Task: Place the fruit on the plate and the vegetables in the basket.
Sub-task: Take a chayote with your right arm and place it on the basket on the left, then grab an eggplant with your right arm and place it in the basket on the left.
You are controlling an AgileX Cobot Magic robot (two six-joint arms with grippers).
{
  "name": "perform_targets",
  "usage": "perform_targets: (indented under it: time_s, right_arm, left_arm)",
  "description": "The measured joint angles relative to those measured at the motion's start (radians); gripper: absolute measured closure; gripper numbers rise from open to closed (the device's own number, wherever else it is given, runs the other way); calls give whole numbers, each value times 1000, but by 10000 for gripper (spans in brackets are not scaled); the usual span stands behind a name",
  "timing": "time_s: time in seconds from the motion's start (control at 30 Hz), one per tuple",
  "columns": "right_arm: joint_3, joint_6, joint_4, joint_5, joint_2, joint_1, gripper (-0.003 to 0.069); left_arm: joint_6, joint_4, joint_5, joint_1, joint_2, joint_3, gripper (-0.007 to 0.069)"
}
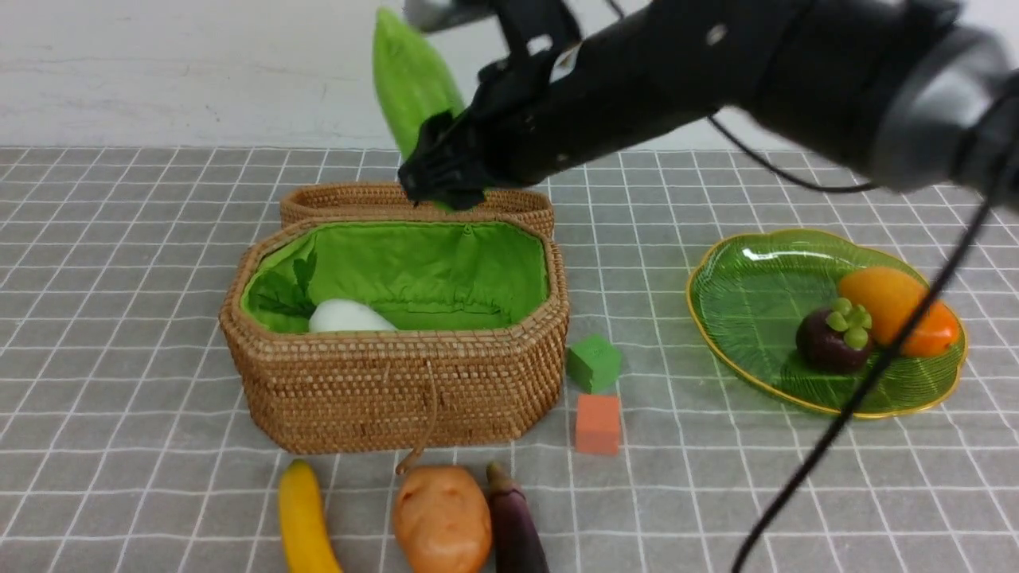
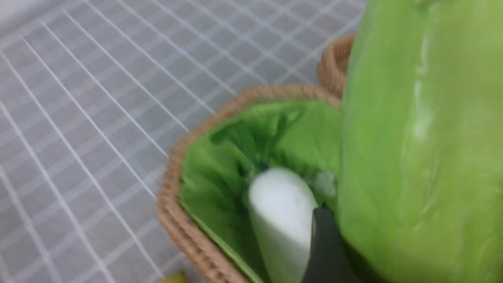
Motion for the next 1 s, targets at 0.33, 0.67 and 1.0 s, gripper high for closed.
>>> perform_targets:
  time_s: [0.33, 0.67, 1.0]
  right_arm:
    - [0, 140, -97, 77, 64, -19, -11]
    - [0, 377, -97, 539, -77, -14, 77]
    - [323, 537, -129, 500, -77, 113, 117]
  left_arm:
    - [0, 0, 0, 0, 0, 0, 386]
    - [0, 0, 0, 0, 0, 0, 386]
    - [0, 0, 0, 0, 0, 0, 386]
